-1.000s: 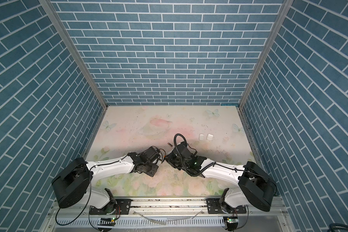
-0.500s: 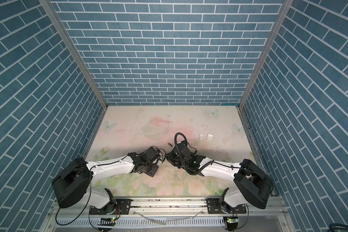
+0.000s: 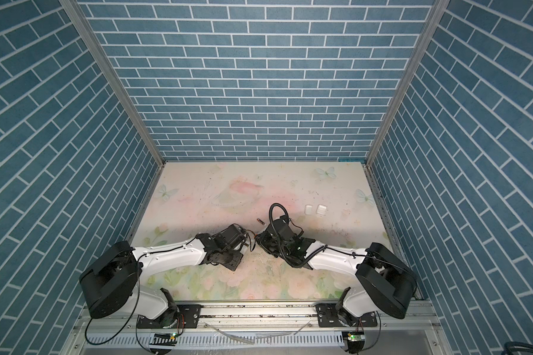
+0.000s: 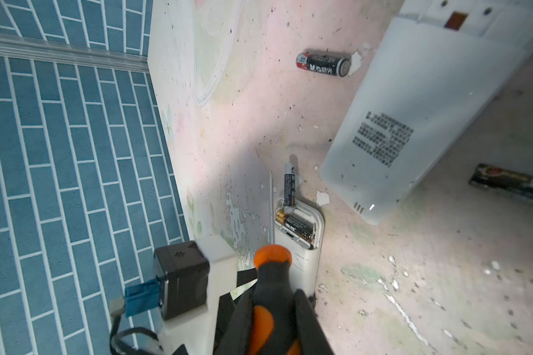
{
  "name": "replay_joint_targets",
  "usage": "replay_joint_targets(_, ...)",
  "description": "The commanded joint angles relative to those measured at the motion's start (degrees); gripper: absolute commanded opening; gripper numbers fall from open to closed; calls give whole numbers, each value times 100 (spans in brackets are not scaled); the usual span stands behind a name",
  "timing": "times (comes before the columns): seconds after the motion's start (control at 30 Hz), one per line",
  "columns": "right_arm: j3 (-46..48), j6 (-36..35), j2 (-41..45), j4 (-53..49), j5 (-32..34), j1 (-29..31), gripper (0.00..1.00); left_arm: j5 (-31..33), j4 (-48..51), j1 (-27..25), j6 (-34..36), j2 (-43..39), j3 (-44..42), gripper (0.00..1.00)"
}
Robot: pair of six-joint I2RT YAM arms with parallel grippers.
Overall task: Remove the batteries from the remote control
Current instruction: 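Rotate the remote with the left gripper while the right gripper repositions the screwdriver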
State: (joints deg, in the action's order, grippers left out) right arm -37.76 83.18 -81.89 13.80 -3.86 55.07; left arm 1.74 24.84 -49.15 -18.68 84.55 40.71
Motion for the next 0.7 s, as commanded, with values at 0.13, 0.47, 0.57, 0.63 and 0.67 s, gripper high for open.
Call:
replay_joint_targets(0.13, 46, -223, -96, 197, 79, -87, 0, -174, 231, -96, 59, 208, -98, 59)
replay_joint_targets(0.47, 118, -513, 293, 96, -19, -228, 0, 171, 572, -100, -441, 95, -123, 76)
replay_joint_targets(0.57, 79, -632, 370, 17, -81, -256, 0, 438, 763, -96, -701, -62, -149, 77)
replay_joint_targets(0.63, 60, -696, 425, -27, -88, -291, 0, 570, 873, -95, -863, -163, -159, 79)
replay_joint_targets(0.67, 58, -731, 457, -52, -87, -310, 0, 637, 937, -95, -938, -197, -150, 79)
